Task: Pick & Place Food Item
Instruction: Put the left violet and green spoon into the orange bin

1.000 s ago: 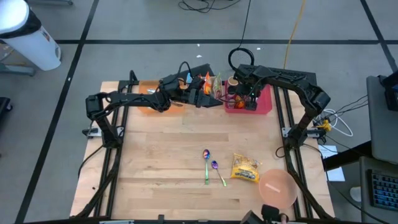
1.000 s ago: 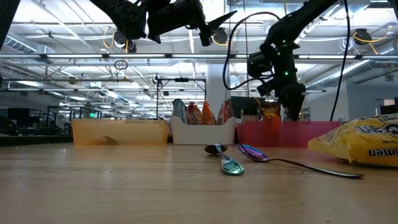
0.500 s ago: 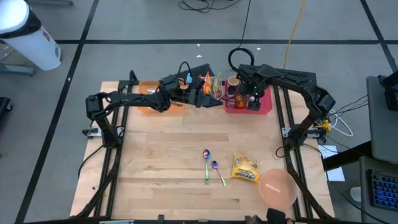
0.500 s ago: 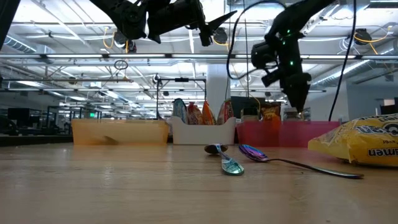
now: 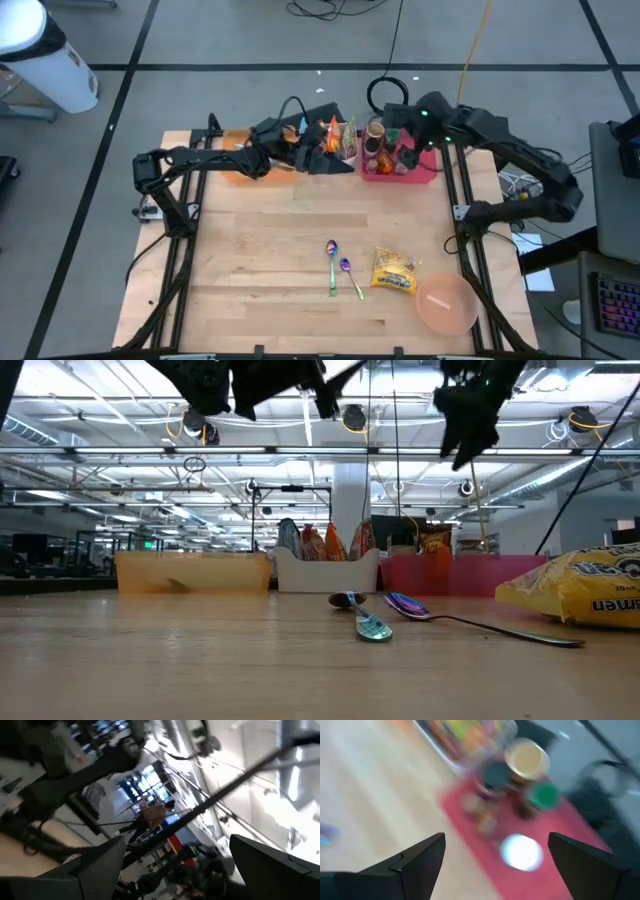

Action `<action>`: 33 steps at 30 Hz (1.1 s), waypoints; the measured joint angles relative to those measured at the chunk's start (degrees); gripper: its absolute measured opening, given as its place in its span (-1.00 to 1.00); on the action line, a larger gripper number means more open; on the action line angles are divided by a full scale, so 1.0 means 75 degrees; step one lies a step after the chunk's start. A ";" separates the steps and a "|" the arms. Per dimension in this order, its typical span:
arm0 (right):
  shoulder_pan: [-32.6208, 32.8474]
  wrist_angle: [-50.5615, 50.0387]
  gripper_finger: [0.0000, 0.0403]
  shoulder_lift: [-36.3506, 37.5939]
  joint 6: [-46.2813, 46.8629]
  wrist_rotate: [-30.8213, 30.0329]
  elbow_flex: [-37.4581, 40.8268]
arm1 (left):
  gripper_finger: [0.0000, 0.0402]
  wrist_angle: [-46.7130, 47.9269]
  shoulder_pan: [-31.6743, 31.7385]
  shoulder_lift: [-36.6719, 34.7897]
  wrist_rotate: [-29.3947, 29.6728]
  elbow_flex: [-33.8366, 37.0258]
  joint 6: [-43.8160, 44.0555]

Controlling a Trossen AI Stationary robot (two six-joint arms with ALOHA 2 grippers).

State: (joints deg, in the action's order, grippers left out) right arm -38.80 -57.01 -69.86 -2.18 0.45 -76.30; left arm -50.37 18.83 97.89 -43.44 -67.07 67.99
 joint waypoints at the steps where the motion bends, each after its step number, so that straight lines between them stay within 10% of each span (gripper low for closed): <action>1: 0.0097 0.0240 0.71 0.0212 0.0402 0.0352 0.0070 | 0.83 -0.0027 0.0000 -0.0094 -0.0071 0.0000 -0.0161; 12: 0.2432 0.7268 0.71 0.1978 0.4191 0.1571 0.3543 | 0.83 0.2848 0.0000 -0.2085 0.0045 0.0000 -0.2949; 20: 0.4025 1.3453 0.71 0.1322 0.6183 0.1123 0.6361 | 0.83 0.7078 -0.0466 -0.3608 0.1935 0.0000 -0.4958; 33: 0.5319 1.6231 0.71 -0.0184 0.7574 -0.1535 0.7362 | 0.83 0.7905 -0.1708 -0.3653 0.3811 0.0000 -0.4813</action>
State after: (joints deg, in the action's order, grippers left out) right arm 1.10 64.72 -71.24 54.63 -11.06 -21.08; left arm 8.91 6.02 70.49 -14.86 -67.07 31.89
